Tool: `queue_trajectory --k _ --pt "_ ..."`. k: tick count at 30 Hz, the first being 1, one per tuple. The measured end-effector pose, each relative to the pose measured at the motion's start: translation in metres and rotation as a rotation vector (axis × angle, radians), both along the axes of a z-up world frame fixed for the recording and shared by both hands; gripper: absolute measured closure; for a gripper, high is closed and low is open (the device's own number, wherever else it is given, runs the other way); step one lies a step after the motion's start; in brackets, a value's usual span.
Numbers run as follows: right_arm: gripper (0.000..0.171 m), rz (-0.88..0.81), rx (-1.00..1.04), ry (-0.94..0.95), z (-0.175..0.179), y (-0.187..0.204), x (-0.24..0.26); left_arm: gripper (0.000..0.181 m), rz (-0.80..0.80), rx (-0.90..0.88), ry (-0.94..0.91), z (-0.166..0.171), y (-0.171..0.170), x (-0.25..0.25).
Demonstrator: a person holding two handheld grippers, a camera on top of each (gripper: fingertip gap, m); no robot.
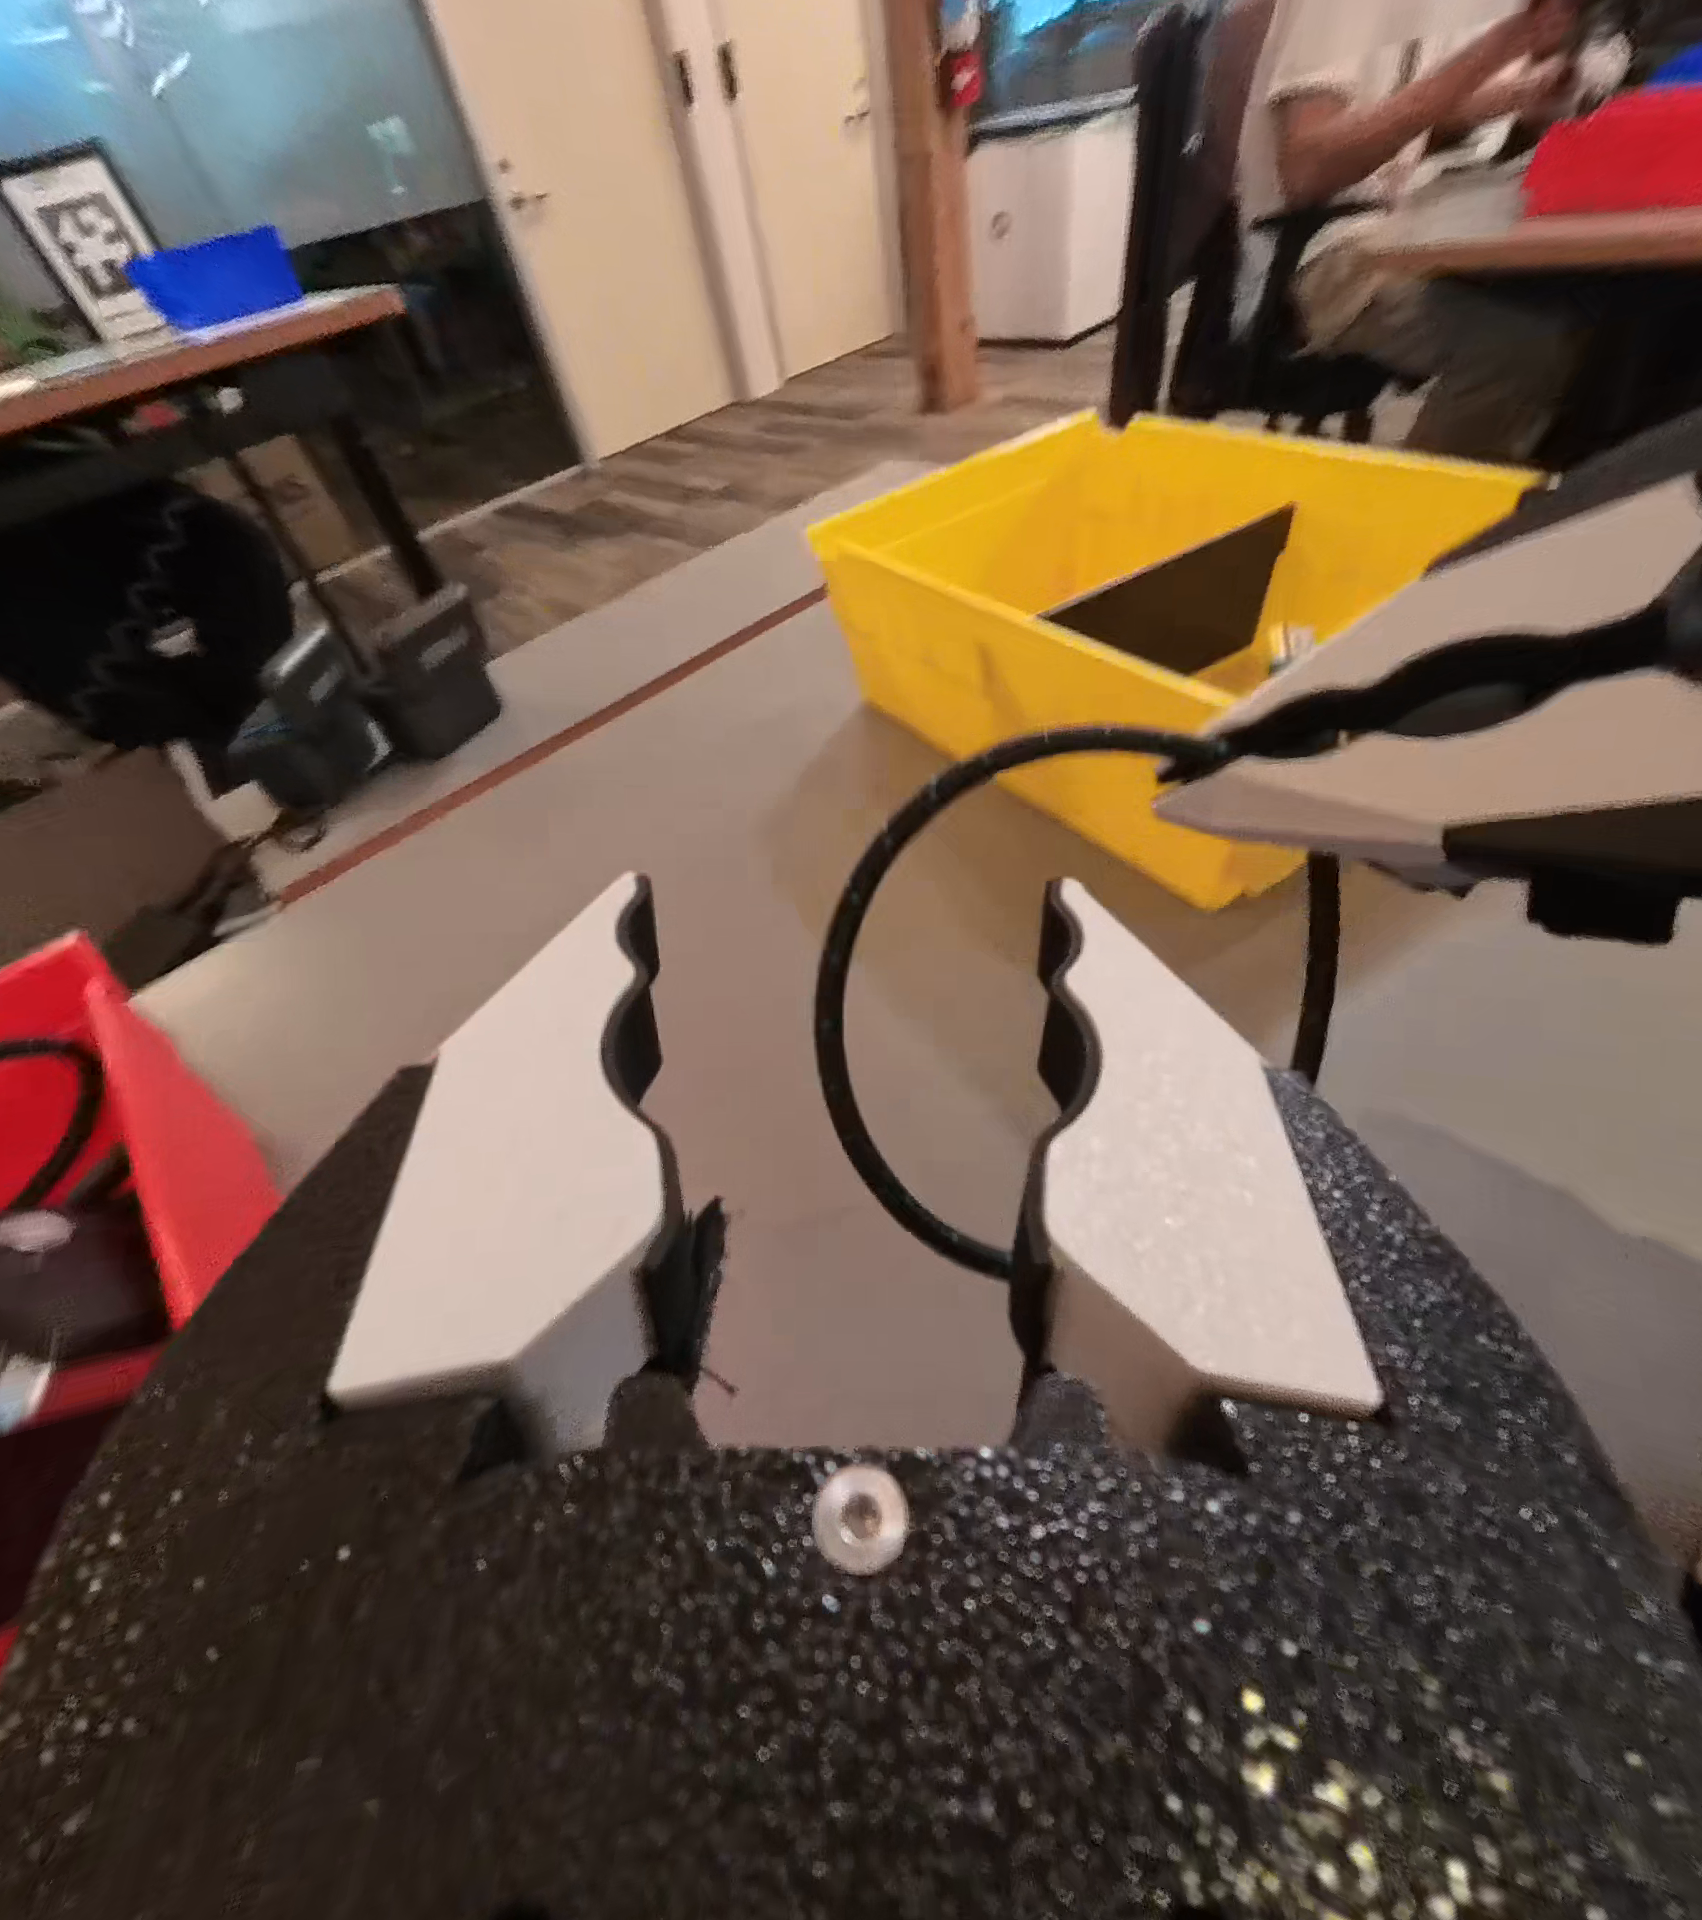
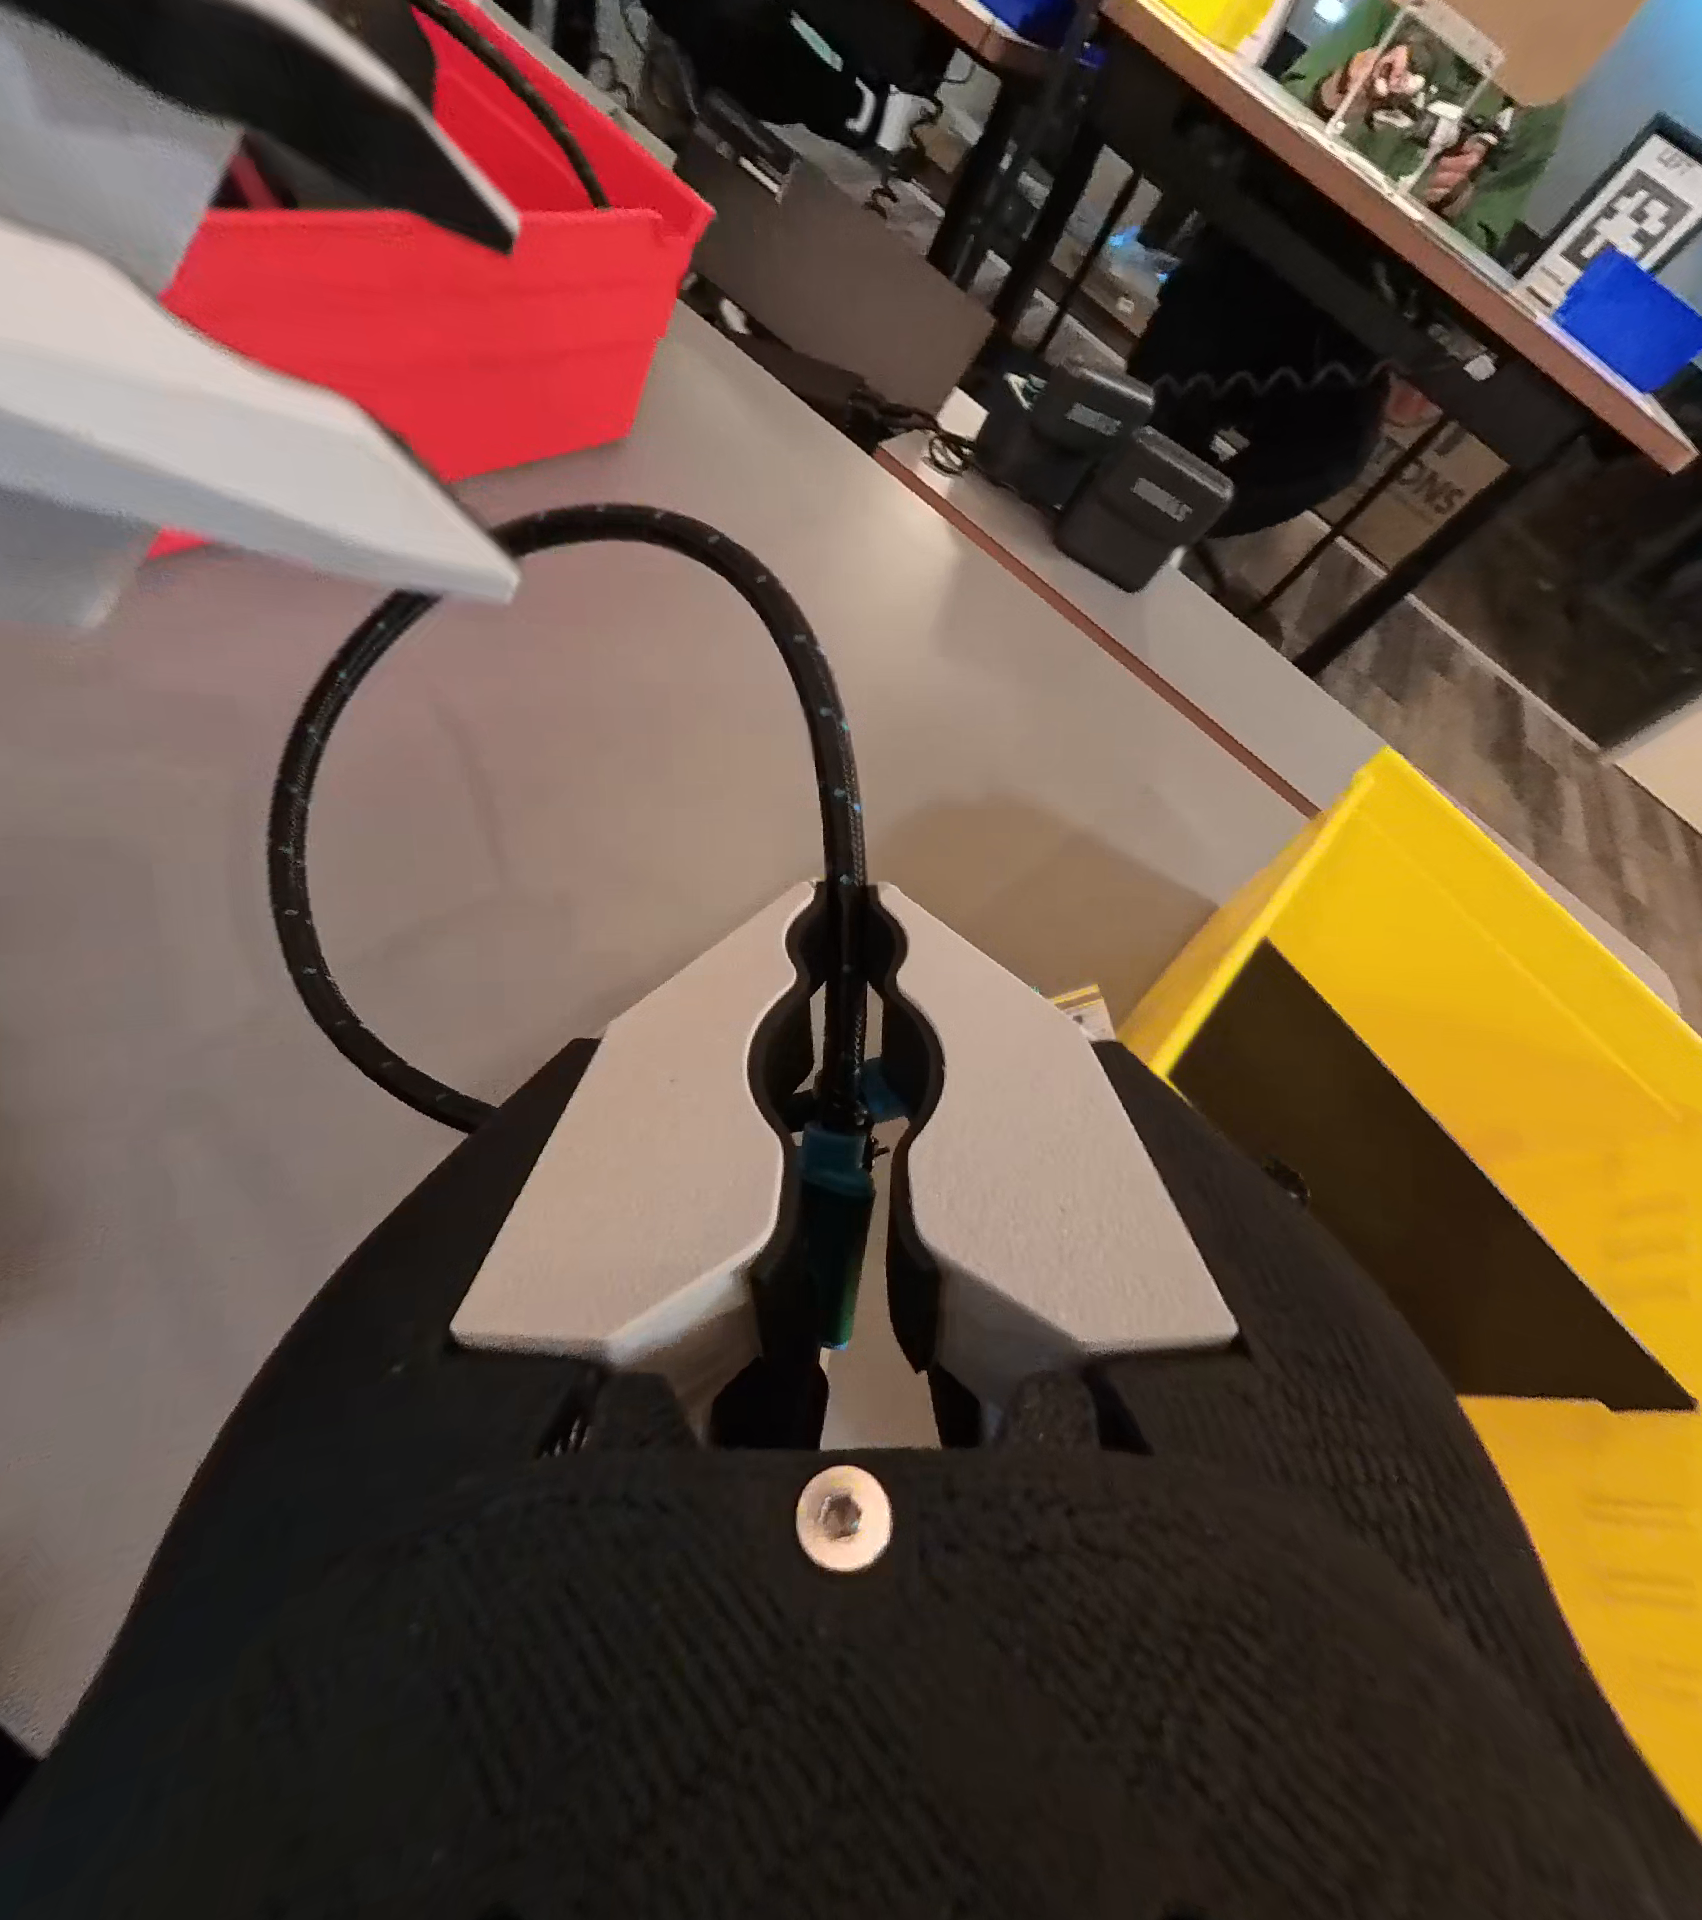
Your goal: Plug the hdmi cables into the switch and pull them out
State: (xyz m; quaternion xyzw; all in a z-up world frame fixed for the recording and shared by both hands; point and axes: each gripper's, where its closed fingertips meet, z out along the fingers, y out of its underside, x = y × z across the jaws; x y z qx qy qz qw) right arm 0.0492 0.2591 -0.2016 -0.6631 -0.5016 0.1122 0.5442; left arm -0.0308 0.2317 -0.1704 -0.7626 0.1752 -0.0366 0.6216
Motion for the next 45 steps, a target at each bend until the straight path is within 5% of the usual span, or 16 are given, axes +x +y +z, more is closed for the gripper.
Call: queue_trajectory --k 4,8,16,24,32,37,43,45 --pt "0.167 -0.060 0.024 0.010 0.004 0.013 0.015 0.110 -0.015 0.125 0.033 0.019 0.028 -0.004" --pt "0.167 -0.103 0.077 0.027 0.015 0.020 0.024 0.111 -0.014 0.161 0.117 -0.002 0.045 -0.014" --pt "0.167 -0.129 0.194 0.107 0.043 0.019 0.028 0.109 -0.114 0.215 -0.147 -0.006 0.032 -0.018" --pt "0.167 -0.481 0.494 -0.143 0.073 0.071 0.121 0.107 -0.088 0.157 -0.134 -0.027 0.042 -0.025" --pt "0.167 -0.447 0.451 -0.765 0.027 0.133 0.177 0.109 -0.078 0.116 -0.146 -0.035 0.047 -0.030" --pt "0.167 -0.235 0.139 -0.760 -0.031 0.152 0.167 0.110 -0.070 0.102 -0.149 -0.040 0.050 -0.034" --pt "0.167 -0.212 -0.147 -0.845 -0.080 0.165 0.174 0.106 -0.065 0.028 -0.110 -0.058 0.056 -0.032" --pt "0.129 -0.254 -0.218 -0.809 -0.085 0.167 0.175 0.106 -0.067 0.019 -0.107 -0.061 0.057 -0.031"
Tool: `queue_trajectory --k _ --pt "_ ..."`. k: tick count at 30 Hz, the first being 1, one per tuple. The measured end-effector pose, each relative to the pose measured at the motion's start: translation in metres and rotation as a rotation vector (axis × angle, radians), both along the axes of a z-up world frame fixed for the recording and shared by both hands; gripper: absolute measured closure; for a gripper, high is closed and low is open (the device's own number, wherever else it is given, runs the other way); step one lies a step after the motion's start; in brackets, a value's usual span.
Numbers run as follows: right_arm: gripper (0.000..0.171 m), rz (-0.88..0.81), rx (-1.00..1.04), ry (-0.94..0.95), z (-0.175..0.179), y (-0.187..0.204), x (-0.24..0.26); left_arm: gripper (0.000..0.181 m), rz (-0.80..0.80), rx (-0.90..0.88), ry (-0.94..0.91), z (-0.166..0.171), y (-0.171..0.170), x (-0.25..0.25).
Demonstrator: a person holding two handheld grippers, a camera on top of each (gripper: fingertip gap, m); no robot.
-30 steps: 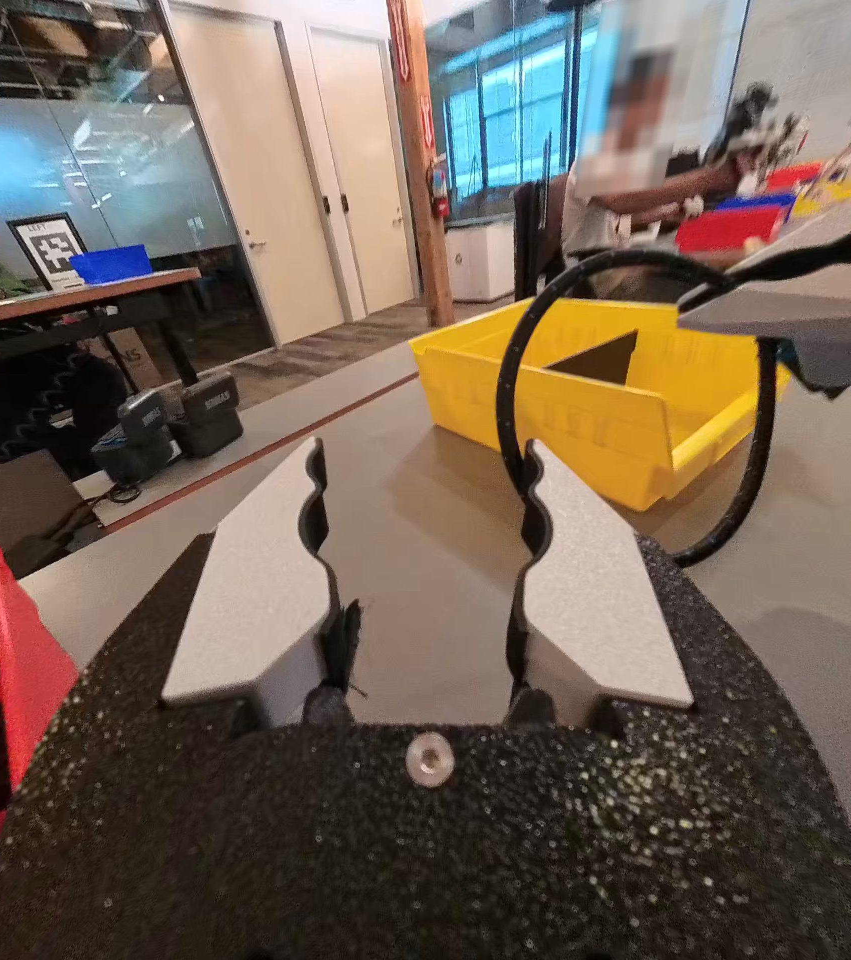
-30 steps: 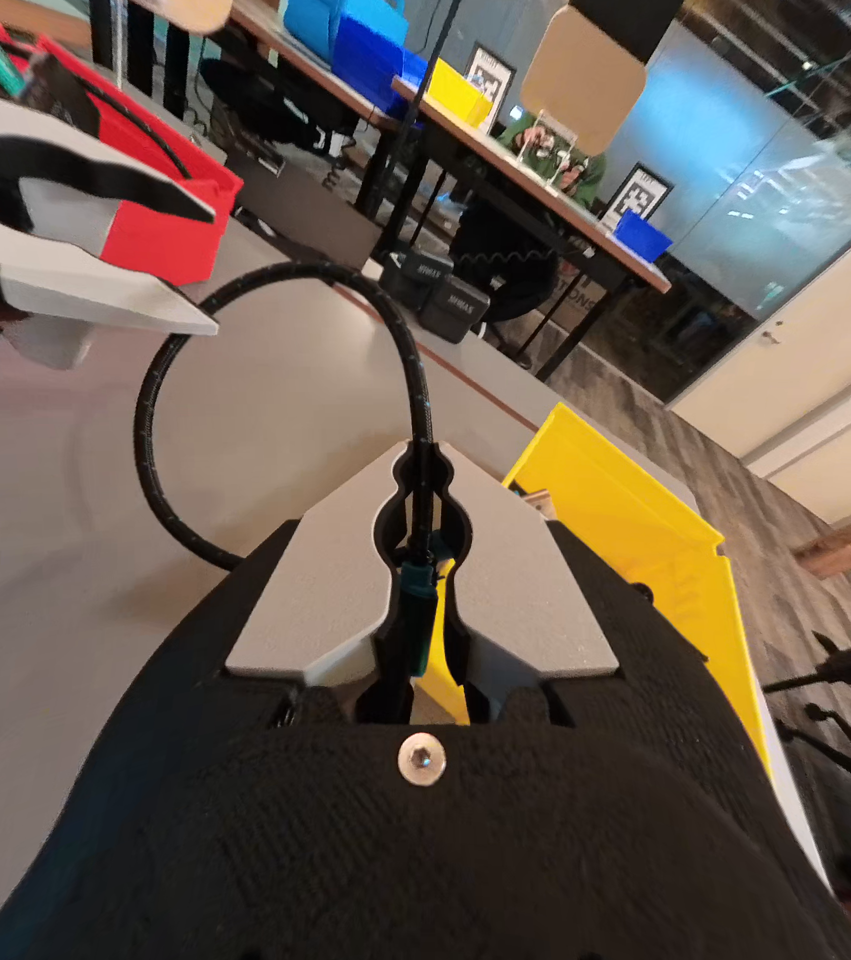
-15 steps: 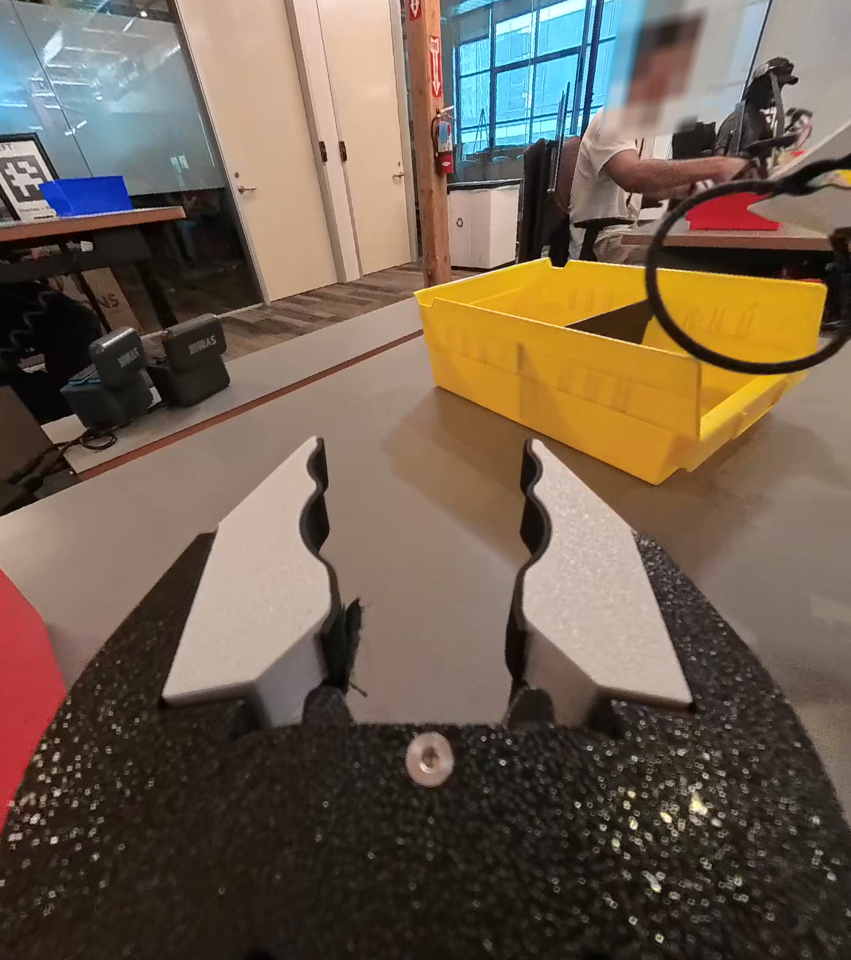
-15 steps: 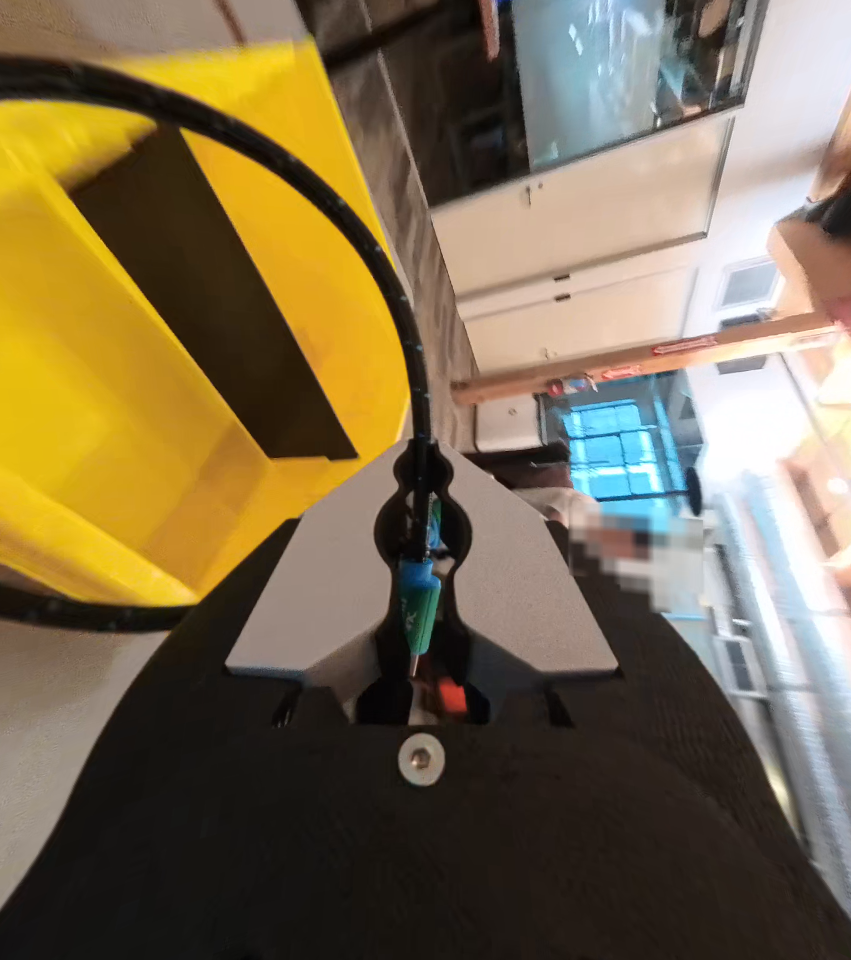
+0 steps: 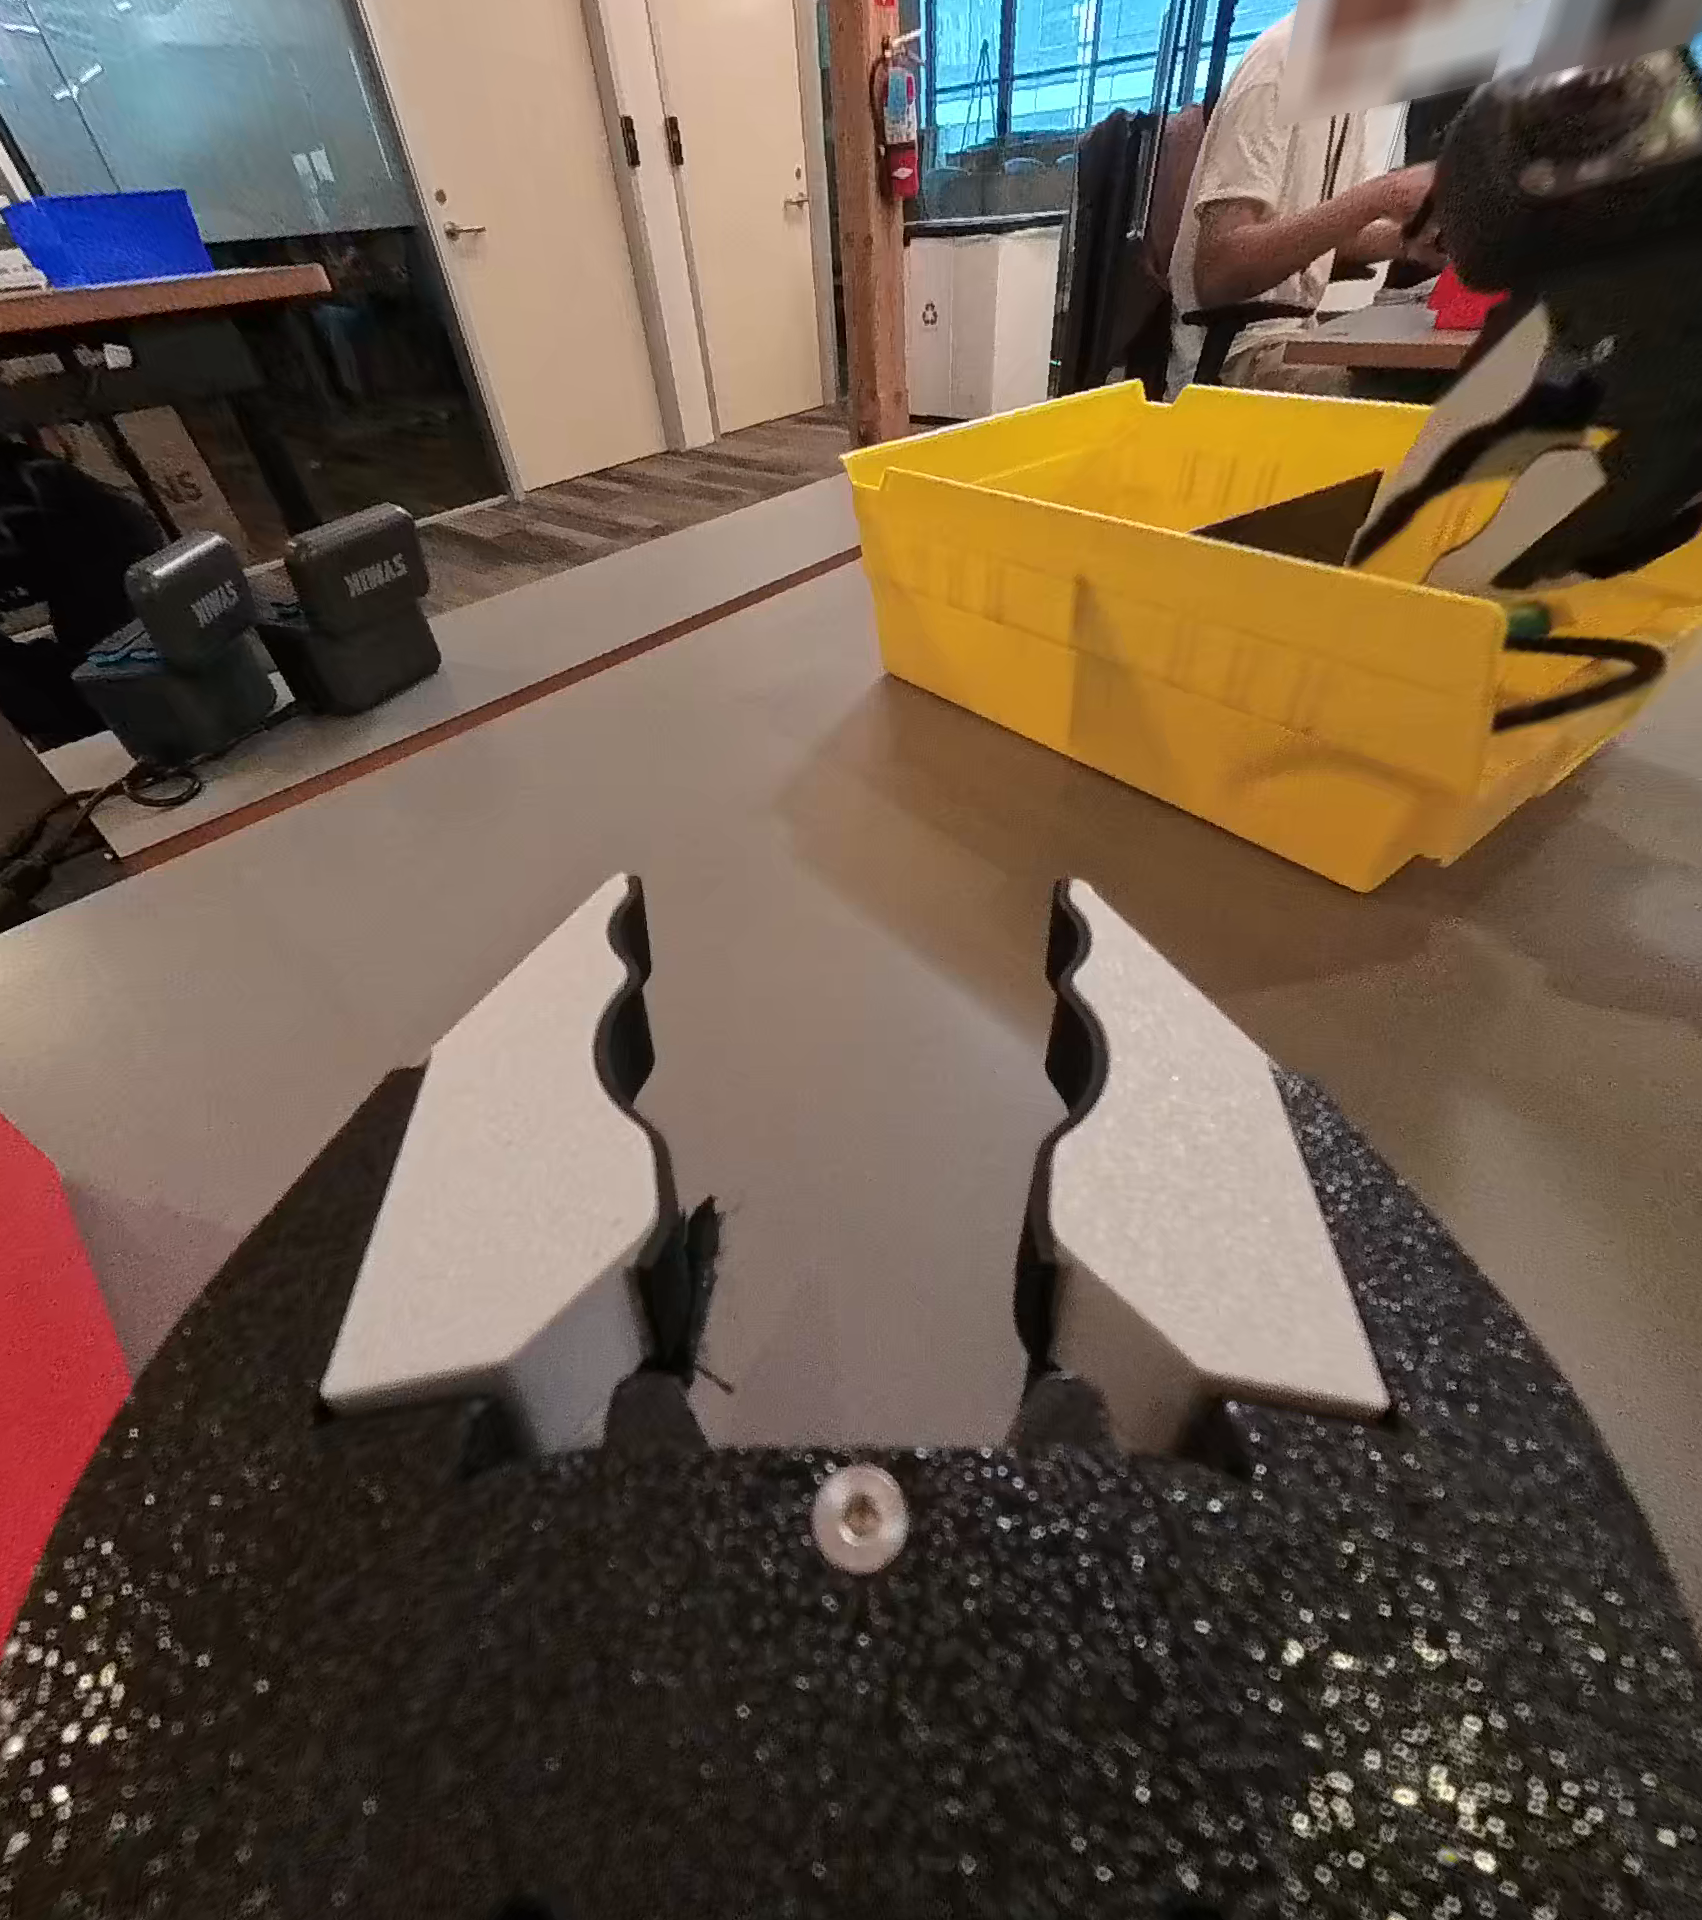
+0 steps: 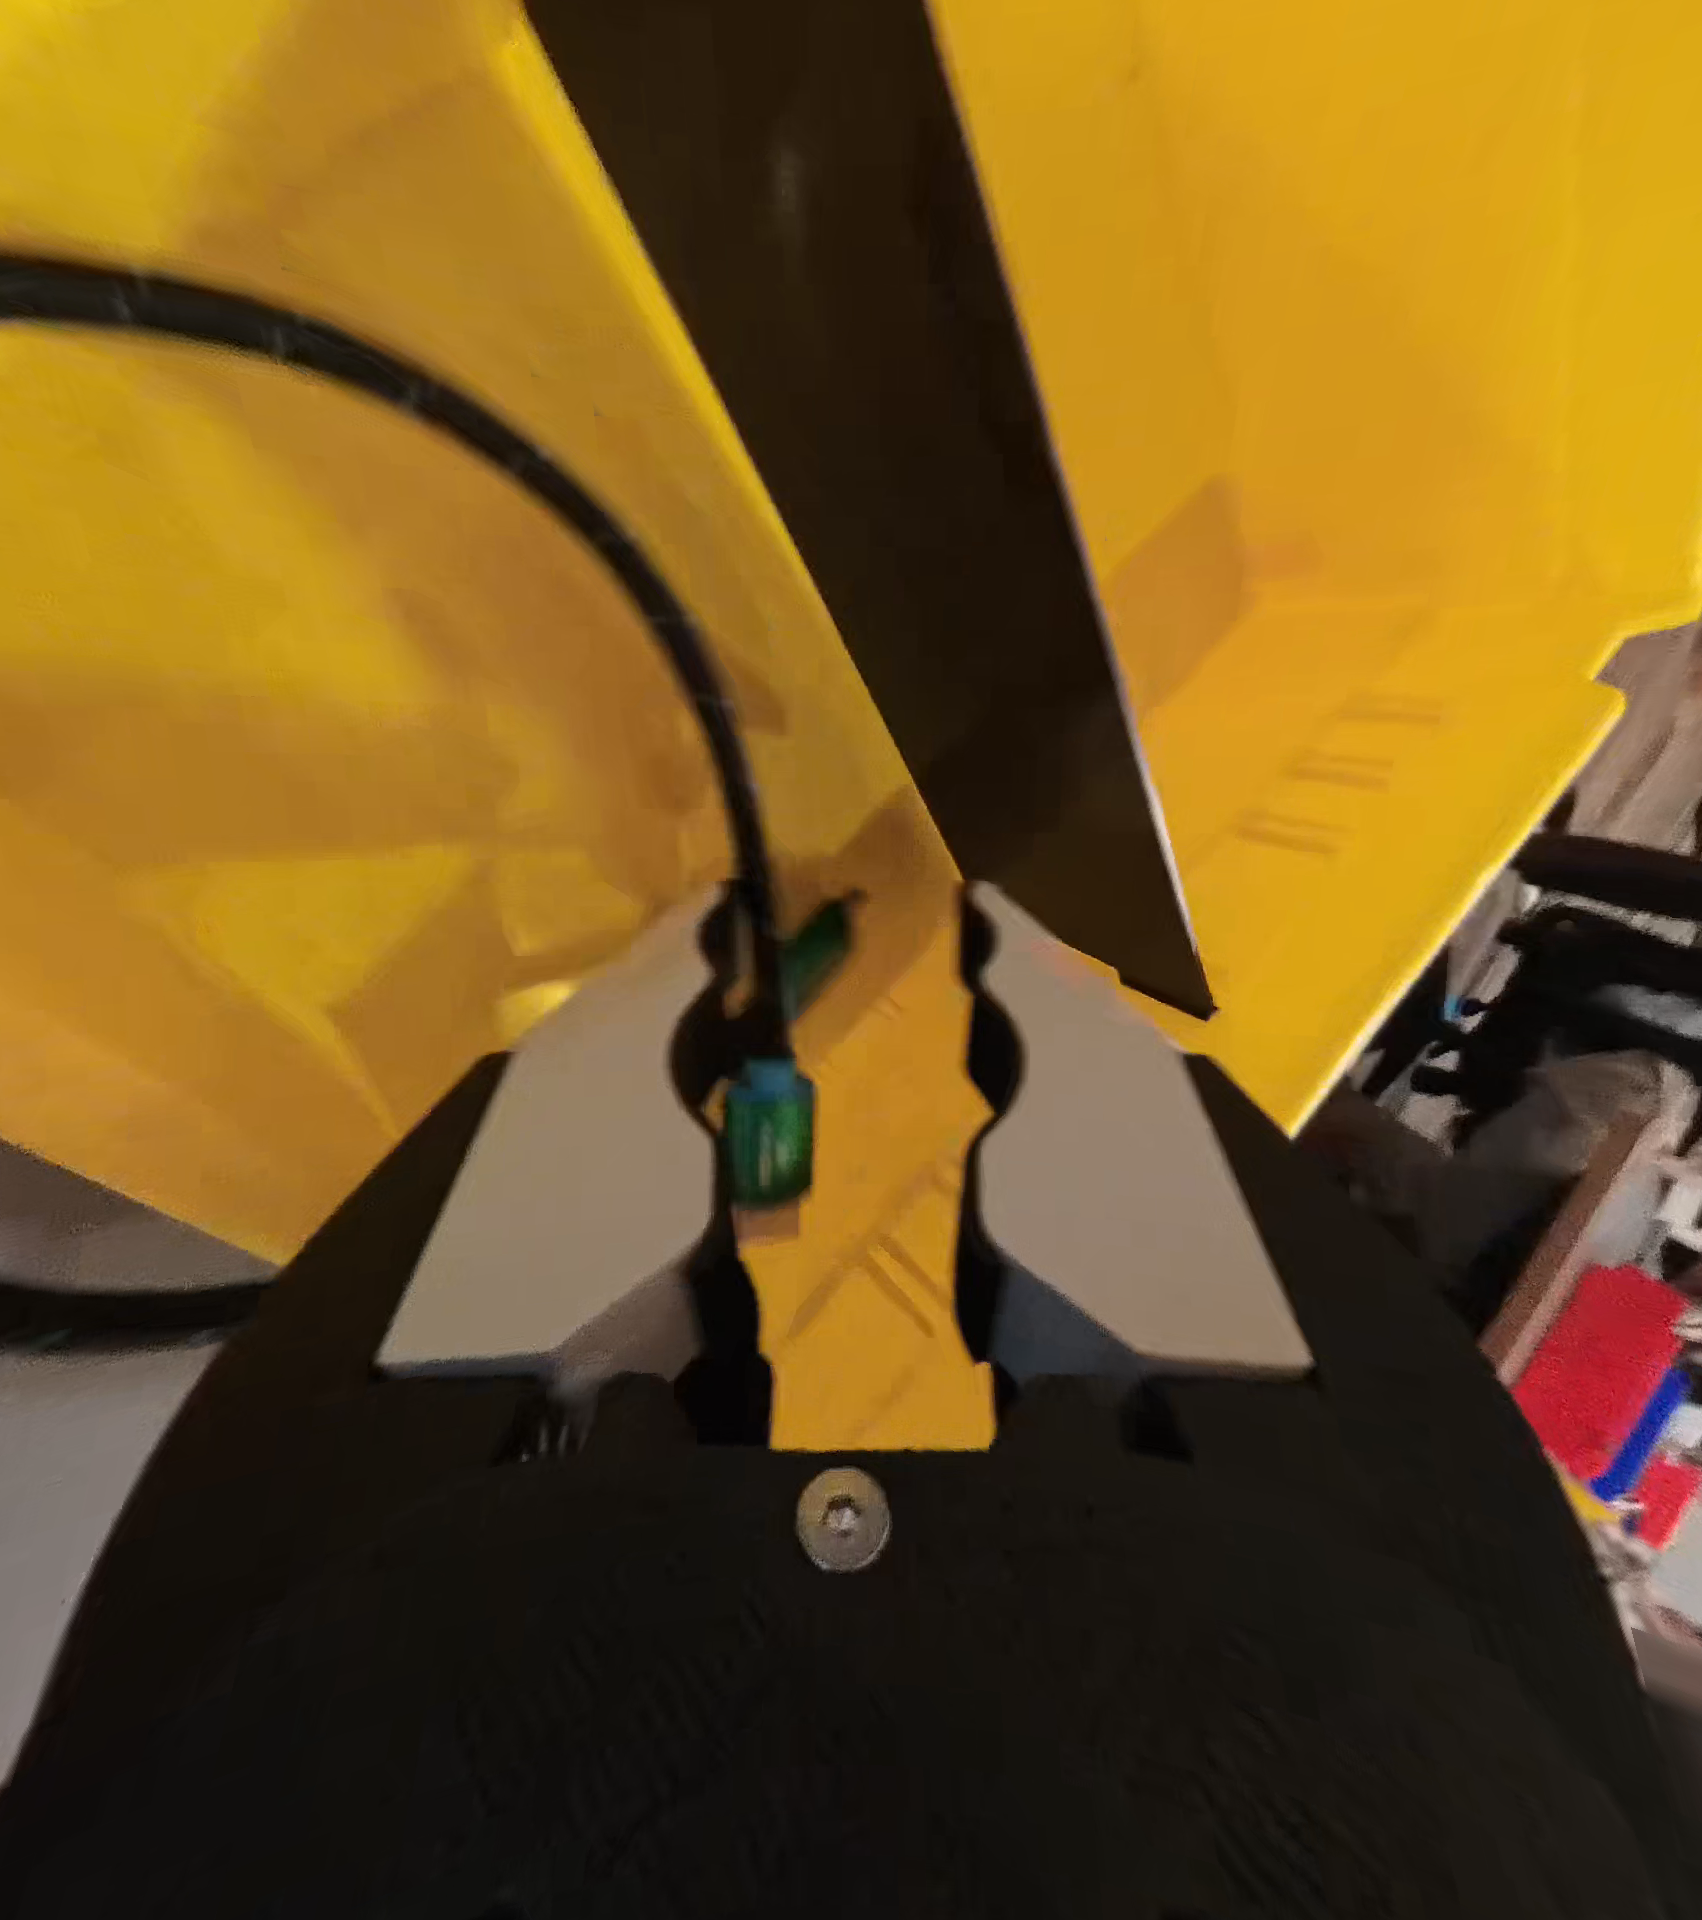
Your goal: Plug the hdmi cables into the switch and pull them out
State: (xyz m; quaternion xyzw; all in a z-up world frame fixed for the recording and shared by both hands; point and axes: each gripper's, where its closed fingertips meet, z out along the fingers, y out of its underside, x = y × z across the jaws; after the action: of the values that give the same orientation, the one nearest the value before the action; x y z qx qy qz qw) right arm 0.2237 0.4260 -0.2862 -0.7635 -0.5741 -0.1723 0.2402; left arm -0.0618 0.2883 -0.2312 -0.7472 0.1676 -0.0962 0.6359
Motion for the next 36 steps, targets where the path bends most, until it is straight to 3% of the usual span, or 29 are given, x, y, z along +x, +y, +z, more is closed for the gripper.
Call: queue_trajectory --k 3,5,7,9,13,17,22,28,36 --pt "0.079 -0.096 0.061 0.123 0.032 0.000 -0.006 0.106 0.000 -0.005 0.005 -0.003 0.001 0.000" --pt "0.071 -0.115 0.174 0.222 0.073 -0.002 -0.015 0.106 -0.006 -0.014 -0.002 -0.005 0.002 0.001" --pt "0.074 -0.044 0.283 0.351 0.117 -0.014 -0.043 0.106 -0.014 -0.024 -0.004 -0.008 0.003 0.003" --pt "0.088 0.096 0.340 0.509 0.156 -0.037 -0.093 0.106 -0.017 -0.027 0.000 -0.010 0.003 0.004" --pt "0.120 0.447 0.241 0.739 0.189 -0.105 -0.221 0.107 -0.017 -0.037 0.006 -0.014 0.005 0.003" --pt "0.125 0.660 -0.031 0.738 0.179 -0.158 -0.335 0.108 -0.033 -0.062 -0.006 -0.021 0.005 0.006" --pt "0.126 0.675 -0.322 0.530 0.144 -0.171 -0.419 0.111 -0.056 -0.071 0.013 -0.025 0.004 0.010" --pt "0.121 0.597 -0.482 0.467 0.122 -0.174 -0.461 0.112 -0.066 -0.072 0.011 -0.026 0.003 0.013" --pt "0.109 0.577 -0.553 0.379 0.100 -0.181 -0.471 0.112 -0.074 -0.079 0.026 -0.028 0.003 0.015"
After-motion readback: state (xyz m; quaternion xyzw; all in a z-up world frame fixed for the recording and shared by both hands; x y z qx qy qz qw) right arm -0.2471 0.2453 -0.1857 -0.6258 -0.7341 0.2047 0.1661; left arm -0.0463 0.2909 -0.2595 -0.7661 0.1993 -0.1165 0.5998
